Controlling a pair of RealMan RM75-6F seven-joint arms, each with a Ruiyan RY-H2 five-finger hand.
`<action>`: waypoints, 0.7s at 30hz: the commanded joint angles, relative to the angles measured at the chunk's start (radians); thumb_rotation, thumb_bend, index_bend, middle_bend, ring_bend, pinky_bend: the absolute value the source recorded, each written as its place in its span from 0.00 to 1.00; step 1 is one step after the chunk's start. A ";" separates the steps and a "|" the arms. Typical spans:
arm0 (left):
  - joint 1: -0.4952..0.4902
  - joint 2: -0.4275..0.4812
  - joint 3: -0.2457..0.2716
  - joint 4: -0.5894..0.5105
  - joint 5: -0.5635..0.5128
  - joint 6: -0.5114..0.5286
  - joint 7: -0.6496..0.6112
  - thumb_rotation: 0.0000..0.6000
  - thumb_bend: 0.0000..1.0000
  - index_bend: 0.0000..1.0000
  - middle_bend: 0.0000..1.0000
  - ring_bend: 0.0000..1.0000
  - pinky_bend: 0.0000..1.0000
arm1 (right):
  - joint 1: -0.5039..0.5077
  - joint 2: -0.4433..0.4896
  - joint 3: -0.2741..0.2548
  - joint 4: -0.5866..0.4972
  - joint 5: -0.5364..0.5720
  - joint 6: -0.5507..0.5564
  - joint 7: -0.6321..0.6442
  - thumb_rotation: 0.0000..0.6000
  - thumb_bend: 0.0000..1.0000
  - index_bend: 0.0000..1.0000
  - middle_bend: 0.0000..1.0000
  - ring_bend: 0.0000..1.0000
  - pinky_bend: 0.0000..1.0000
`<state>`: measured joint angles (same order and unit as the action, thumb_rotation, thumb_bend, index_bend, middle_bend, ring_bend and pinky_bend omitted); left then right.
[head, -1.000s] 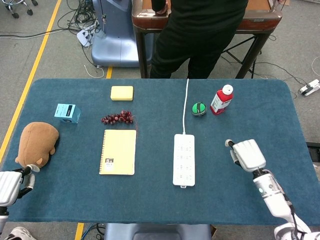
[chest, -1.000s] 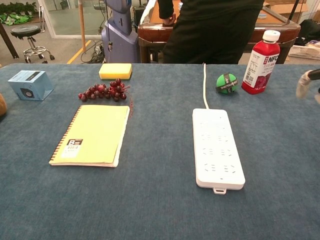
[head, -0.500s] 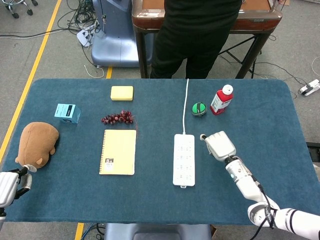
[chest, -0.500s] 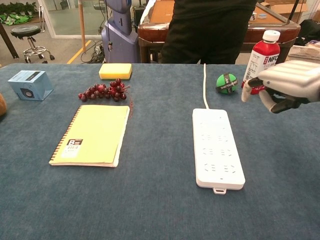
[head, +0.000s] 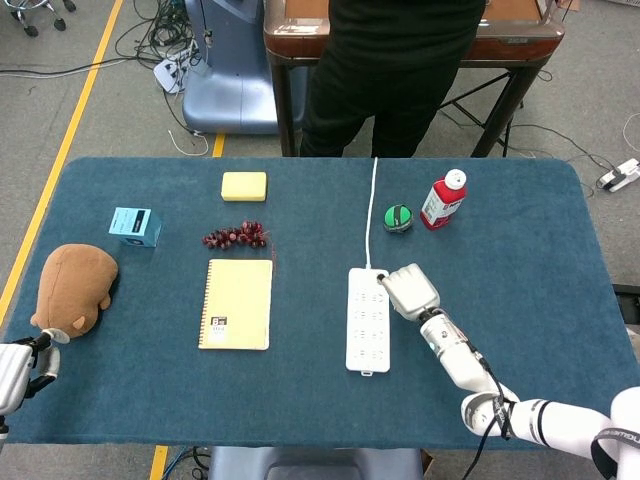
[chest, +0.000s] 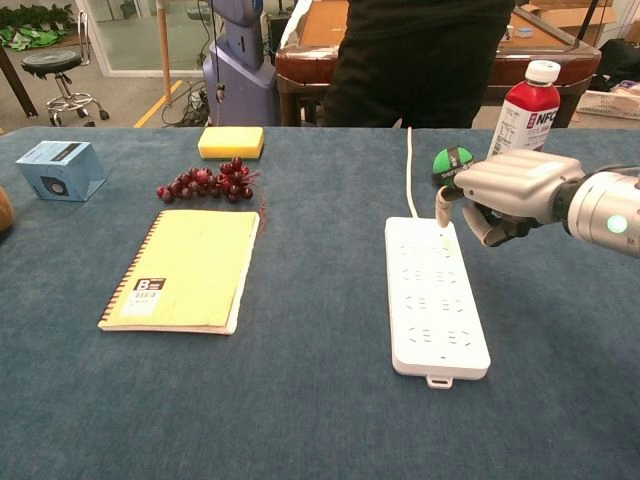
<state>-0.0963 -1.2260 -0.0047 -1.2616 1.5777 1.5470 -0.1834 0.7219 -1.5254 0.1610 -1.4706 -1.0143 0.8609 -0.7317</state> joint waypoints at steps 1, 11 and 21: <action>0.001 0.001 -0.001 0.001 0.000 0.001 -0.002 1.00 0.61 0.55 0.78 0.69 0.91 | 0.010 -0.008 -0.006 0.008 0.010 0.001 -0.002 1.00 0.83 0.31 0.93 1.00 1.00; 0.001 0.001 -0.002 0.000 -0.002 -0.001 -0.001 1.00 0.61 0.55 0.78 0.69 0.91 | 0.045 -0.031 -0.023 0.034 0.040 0.004 0.001 1.00 0.83 0.31 0.93 1.00 1.00; 0.003 0.003 -0.004 0.000 -0.003 0.000 -0.006 1.00 0.61 0.55 0.78 0.69 0.91 | 0.068 -0.050 -0.042 0.050 0.057 0.006 0.008 1.00 0.83 0.31 0.93 1.00 1.00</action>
<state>-0.0937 -1.2229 -0.0089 -1.2617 1.5744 1.5466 -0.1891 0.7898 -1.5752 0.1193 -1.4206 -0.9571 0.8664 -0.7236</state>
